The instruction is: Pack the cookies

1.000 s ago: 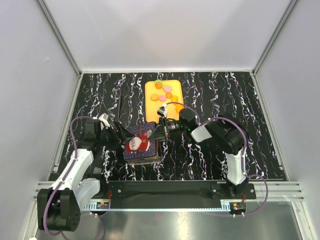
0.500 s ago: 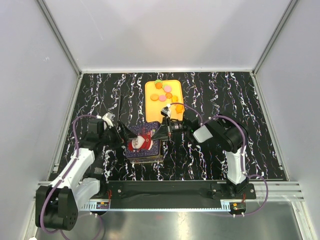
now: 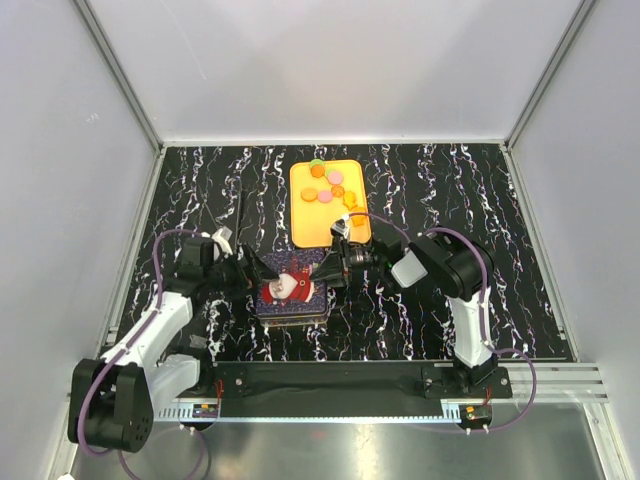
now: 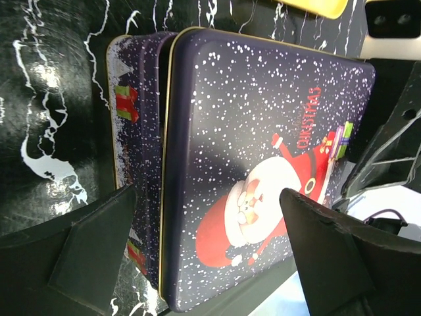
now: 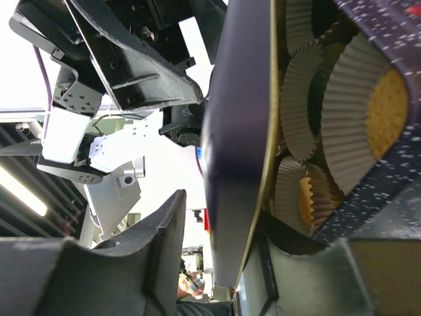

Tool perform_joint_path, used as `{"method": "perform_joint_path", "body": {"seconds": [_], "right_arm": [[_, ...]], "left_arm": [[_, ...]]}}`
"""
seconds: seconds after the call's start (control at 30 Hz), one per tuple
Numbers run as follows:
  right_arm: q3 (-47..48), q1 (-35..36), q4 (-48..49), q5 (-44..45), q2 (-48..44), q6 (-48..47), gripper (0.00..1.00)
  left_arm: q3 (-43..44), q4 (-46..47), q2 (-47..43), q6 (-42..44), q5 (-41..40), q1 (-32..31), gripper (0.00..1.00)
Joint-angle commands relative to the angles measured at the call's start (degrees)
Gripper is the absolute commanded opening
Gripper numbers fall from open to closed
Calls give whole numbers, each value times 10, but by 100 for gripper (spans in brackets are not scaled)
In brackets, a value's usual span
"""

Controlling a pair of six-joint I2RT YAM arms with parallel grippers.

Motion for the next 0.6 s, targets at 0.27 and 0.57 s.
{"method": "perform_joint_path", "body": {"seconds": [0.27,0.57], "right_arm": [[-10,-24,-12,-7,-3,-20,49],[-12,-30,-109,-1,-25,-83,51]], "left_arm": [[14,44,17,7,10,-11,96],[14,46,16,9,12,-12,96]]}}
